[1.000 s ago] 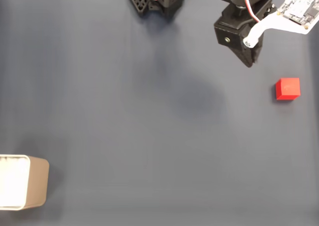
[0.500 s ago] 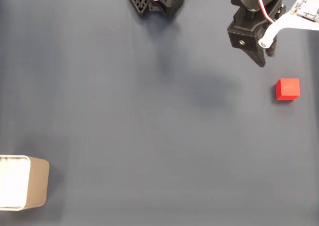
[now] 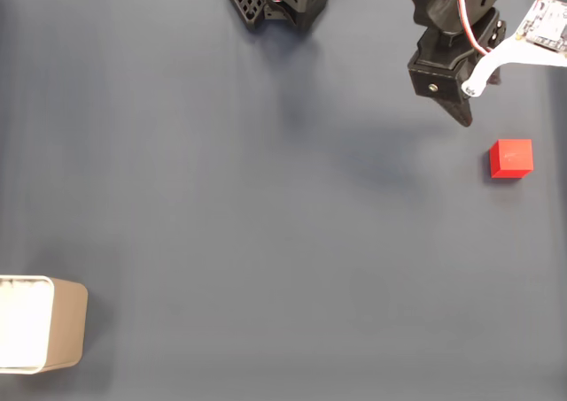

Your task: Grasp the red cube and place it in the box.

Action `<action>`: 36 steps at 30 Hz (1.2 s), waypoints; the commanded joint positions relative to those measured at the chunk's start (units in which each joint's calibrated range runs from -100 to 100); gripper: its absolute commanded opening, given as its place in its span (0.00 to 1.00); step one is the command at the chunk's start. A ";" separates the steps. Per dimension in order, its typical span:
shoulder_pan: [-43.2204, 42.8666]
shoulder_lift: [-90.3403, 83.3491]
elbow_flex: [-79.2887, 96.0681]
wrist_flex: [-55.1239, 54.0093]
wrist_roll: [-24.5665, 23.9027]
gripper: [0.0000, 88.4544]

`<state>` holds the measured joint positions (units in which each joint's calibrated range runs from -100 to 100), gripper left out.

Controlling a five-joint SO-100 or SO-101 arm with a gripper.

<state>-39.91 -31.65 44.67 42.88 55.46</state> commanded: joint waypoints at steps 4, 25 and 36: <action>-0.86 0.63 1.87 -5.09 -1.17 0.32; -0.93 8.34 2.14 -13.37 -3.66 0.45; -0.57 12.16 2.14 -17.14 -3.91 0.49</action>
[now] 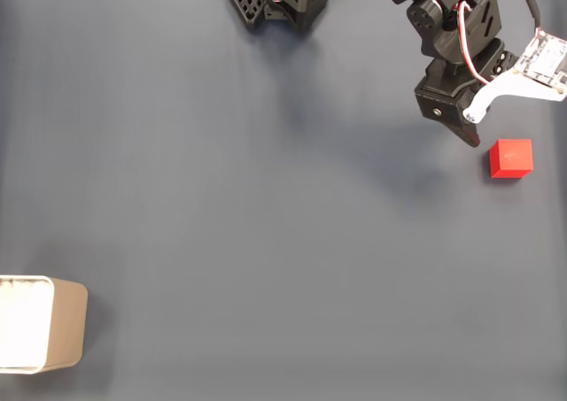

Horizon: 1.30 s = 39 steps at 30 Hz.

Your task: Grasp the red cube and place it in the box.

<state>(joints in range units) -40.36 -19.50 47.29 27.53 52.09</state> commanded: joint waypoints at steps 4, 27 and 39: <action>-0.20 1.99 -0.94 -3.26 -0.59 0.50; -0.27 13.34 -8.15 -7.03 -1.27 0.51; -0.34 17.42 -11.79 -7.36 -1.56 0.51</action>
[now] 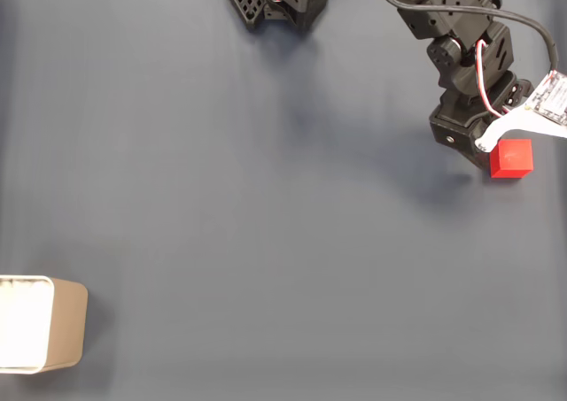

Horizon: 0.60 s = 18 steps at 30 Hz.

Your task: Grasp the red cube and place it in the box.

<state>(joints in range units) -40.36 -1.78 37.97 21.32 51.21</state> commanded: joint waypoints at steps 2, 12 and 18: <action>-0.41 0.22 -2.85 -1.16 -0.78 0.51; -1.19 2.99 -6.04 -1.16 -1.51 0.51; -1.69 4.47 -7.41 -1.24 -1.90 0.51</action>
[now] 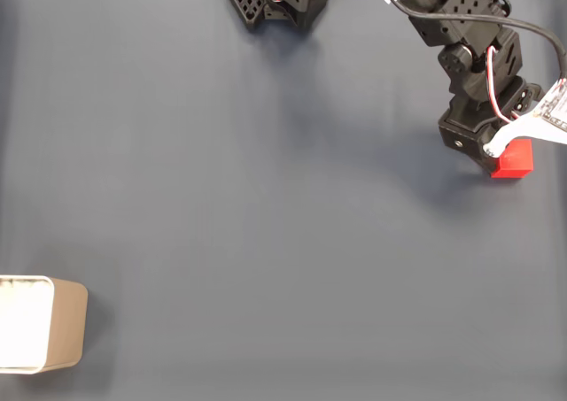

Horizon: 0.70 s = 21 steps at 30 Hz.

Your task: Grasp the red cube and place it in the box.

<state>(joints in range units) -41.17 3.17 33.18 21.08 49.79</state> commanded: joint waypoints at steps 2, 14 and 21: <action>-1.09 -0.14 -2.98 -1.00 -0.68 0.51; -2.51 1.42 -5.45 -1.49 -1.32 0.51; -3.00 2.03 -6.72 -1.49 -1.42 0.51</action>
<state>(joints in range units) -43.47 5.43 29.57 20.60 48.91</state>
